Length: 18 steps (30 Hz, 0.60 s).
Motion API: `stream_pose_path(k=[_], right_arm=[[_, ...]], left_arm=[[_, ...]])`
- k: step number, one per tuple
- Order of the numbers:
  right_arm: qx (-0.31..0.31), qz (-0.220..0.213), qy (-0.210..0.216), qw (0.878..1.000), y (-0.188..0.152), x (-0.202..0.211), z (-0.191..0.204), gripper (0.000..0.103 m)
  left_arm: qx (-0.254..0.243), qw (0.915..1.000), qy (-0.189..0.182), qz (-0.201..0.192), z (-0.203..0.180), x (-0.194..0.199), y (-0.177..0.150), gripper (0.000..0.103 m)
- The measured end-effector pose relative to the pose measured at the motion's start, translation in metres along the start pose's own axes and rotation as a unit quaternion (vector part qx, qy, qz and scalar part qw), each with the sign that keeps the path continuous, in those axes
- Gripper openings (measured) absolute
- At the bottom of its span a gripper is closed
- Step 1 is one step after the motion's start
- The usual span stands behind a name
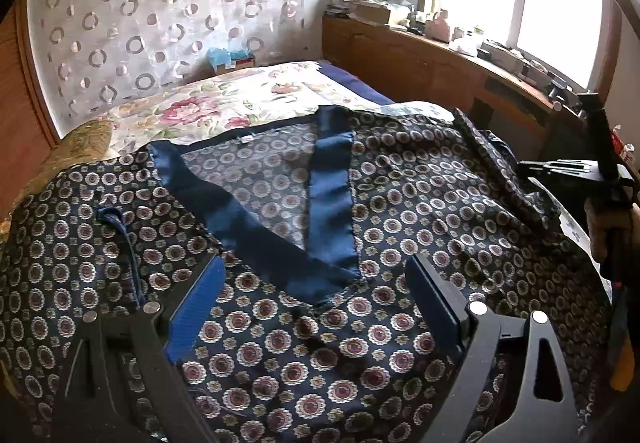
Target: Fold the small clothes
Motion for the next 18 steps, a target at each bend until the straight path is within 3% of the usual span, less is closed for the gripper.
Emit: stream_pose_path(k=[11, 18], right_arm=[[0.057, -0.045, 0.066, 0.995, 0.036, -0.003, 0.067, 0.001], [0.091, -0.028, 0.124, 0.988, 0.035, -0.022, 0.108, 0.001]], left_arm=[[0.022, 0.9995, 0.022, -0.007, 0.025, 0.002, 0.005, 0.092], [0.034, 0.9989, 0.030, -0.012, 0.037, 0.004, 0.007, 0.092]])
Point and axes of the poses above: each gripper's, at about its wrist camera, not at the fingertips, and x roughly against the way its jaws point, z to its left, y to its top, the point moved 4 cm from there along -x, roughly the way its jaws point, and after that the axes turned 14 degrees about y, right-handed, at the moved point
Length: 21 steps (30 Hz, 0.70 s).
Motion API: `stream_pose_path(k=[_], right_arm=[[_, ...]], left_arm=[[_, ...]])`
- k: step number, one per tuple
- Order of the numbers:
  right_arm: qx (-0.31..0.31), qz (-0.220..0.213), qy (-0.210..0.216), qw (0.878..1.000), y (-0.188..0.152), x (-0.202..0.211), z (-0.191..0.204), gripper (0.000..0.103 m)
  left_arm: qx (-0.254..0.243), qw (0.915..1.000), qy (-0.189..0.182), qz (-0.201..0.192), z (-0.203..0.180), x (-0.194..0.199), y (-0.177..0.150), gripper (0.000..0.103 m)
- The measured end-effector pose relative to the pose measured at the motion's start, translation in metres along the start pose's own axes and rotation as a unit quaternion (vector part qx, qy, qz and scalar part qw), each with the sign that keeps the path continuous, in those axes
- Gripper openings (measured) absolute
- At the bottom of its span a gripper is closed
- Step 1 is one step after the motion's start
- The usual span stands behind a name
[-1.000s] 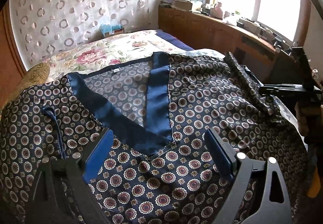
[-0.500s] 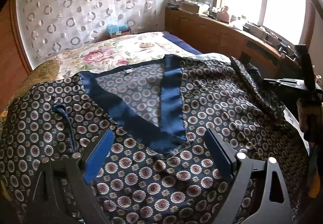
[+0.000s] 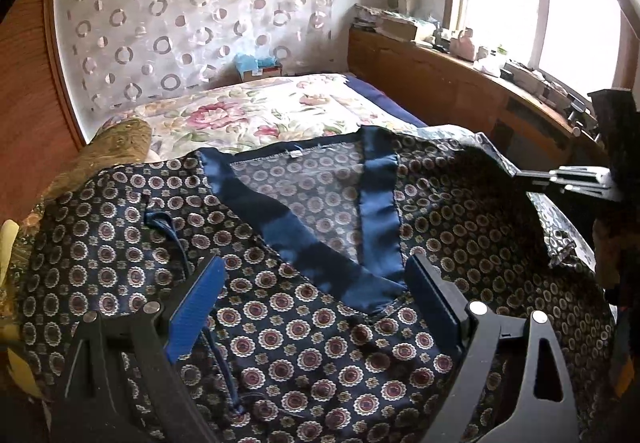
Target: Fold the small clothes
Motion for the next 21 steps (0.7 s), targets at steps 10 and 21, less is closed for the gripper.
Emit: stream_pose_path(k=[10, 21], right_arm=[[-0.033, 0.007, -0.009, 0.999, 0.009, 0.000, -0.036, 0.047], [-0.039, -0.012, -0.058, 0.997, 0.018, 0.017, -0.069, 0.047]], left_arm=[[0.016, 0.9996, 0.021, -0.010, 0.029, 0.006, 0.006, 0.092], [0.059, 0.9951, 0.077, -0.019, 0.099, 0.009, 0.012, 0.092]])
Point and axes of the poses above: each gripper's, at about its wrist camera, not at the fingertips, and x roughly against the way its jaws point, z to its left, y to its top, the point moved 4 cm from there along -x, roughly the way its jaws point, and after that the axes turned 14 degrees about y, right-handed, at the moved point
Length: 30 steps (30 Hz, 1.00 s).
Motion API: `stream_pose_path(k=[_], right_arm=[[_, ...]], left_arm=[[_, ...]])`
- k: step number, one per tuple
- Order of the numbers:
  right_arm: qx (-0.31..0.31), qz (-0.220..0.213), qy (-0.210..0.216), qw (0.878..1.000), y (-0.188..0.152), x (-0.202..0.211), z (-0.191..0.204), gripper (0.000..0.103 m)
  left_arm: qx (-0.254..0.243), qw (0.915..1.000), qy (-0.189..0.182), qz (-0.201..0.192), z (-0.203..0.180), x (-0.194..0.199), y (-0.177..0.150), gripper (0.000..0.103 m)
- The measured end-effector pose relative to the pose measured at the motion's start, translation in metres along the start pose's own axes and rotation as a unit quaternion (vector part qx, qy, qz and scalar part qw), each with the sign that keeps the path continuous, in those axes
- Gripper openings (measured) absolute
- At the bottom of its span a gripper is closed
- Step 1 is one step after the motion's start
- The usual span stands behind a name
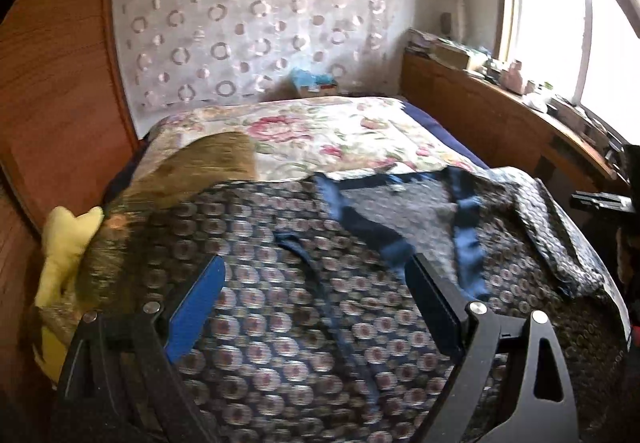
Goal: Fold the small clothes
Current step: 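Move the left gripper back to the folded shirt side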
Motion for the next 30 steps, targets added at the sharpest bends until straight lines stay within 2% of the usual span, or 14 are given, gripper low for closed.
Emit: stream_pose_path(k=[4, 7, 12, 15, 21, 30], right_arm=[[-0.003, 0.017, -0.016, 1.000, -0.004, -0.016, -0.006, 0.047], [-0.009, 0.030, -0.024, 0.999, -0.002, -0.024, -0.015, 0.047], [-0.019, 0.042, -0.026, 0.999, 0.001, -0.034, -0.026, 0.047], [-0.021, 0.050, -0.026, 0.998, 0.002, -0.040, -0.029, 0.047], [-0.009, 0.048, -0.033, 0.998, 0.003, -0.044, -0.028, 0.047], [0.000, 0.049, -0.039, 0.998, -0.001, -0.047, -0.025, 0.048]], left_arm=[[0.009, 0.9997, 0.022, -0.002, 0.025, -0.006, 0.003, 0.090], [0.016, 0.9994, 0.030, 0.002, 0.041, -0.013, 0.005, 0.084], [0.026, 0.9987, 0.039, 0.020, 0.062, -0.031, 0.005, 0.066], [0.029, 0.9978, 0.048, 0.035, 0.074, -0.045, 0.004, 0.059], [0.035, 0.9952, 0.066, 0.063, 0.098, -0.066, 0.001, 0.058], [0.058, 0.9923, 0.033, 0.104, 0.107, -0.087, -0.006, 0.058]])
Point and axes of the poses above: each gripper's, at about its wrist camera, not at the fingertips, and x roughly against the way its jaws point, z to its left, y to its top, the point moved 4 cm from there along -x, roughly the way its jaws point, and after that the axes turned 14 degrees about y, right-handed, at the moved point
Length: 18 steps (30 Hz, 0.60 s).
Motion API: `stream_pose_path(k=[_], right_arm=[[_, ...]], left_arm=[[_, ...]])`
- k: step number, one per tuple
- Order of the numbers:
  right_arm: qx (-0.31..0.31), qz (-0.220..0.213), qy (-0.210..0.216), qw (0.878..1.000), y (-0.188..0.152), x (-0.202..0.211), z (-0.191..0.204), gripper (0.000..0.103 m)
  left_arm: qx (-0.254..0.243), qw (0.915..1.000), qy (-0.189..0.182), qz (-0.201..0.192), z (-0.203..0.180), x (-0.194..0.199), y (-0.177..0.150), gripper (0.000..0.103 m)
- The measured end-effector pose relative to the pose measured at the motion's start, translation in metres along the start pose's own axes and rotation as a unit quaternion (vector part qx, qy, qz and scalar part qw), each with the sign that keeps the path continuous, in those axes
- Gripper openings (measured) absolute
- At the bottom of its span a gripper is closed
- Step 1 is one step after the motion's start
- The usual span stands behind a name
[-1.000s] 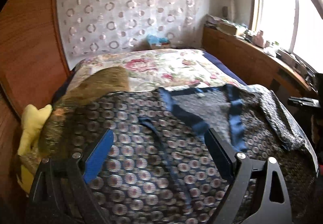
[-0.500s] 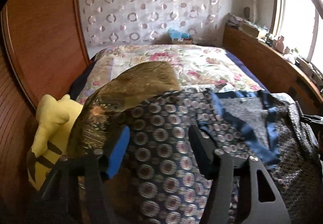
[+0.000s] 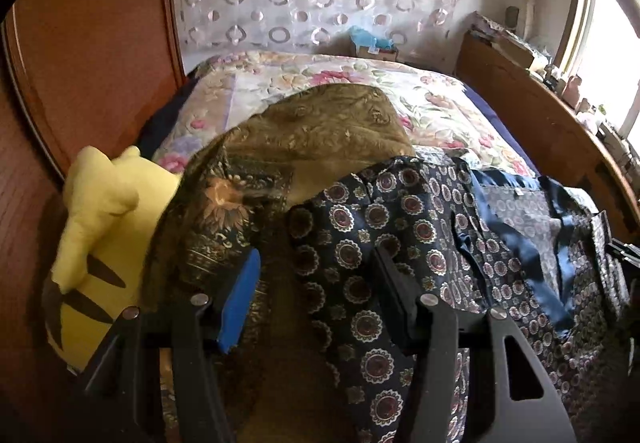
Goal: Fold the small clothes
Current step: 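Move the left gripper back to the folded shirt side, then grasp the folded side with the left gripper while the right gripper grasps the other folded side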
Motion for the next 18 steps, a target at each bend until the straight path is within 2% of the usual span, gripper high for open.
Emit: stream_pose_path(k=[2, 5, 12, 13, 15, 18], right_arm=[[0.000, 0.000, 0.000, 1.000, 0.0001, 0.0000, 0.0000, 0.048], [0.001, 0.001, -0.001, 1.000, 0.0002, -0.0001, -0.0001, 0.048], [0.001, 0.001, -0.001, 1.000, -0.0009, -0.0004, 0.0010, 0.048], [0.002, 0.001, -0.002, 1.000, -0.0011, -0.0007, 0.0016, 0.048], [0.003, 0.001, -0.003, 1.000, -0.0010, -0.0006, 0.0013, 0.048], [0.005, 0.002, -0.004, 1.000, -0.0005, -0.0013, 0.0018, 0.048]], left_arm=[[0.003, 0.9999, -0.013, 0.000, -0.0019, 0.0005, -0.0002, 0.058], [0.004, 0.9996, -0.027, 0.003, -0.0043, 0.0007, -0.0007, 0.049], [0.003, 0.9997, -0.024, 0.007, -0.0056, -0.0006, -0.0028, 0.048], [0.003, 0.9996, -0.027, 0.008, -0.0062, -0.0002, -0.0029, 0.046], [0.002, 0.9993, -0.036, 0.008, -0.0071, -0.0010, -0.0033, 0.035], [-0.009, 0.9996, -0.025, 0.008, -0.0095, -0.0018, -0.0040, 0.035]])
Point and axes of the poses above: each gripper's, at about its wrist camera, not at the fingertips, and x roughly against the way its jaws point, z to its left, y to its top, the point moved 4 cm from there along -x, roughly the way its jaws point, and after that the axes turned 14 degrees about y, right-handed, at the moved point
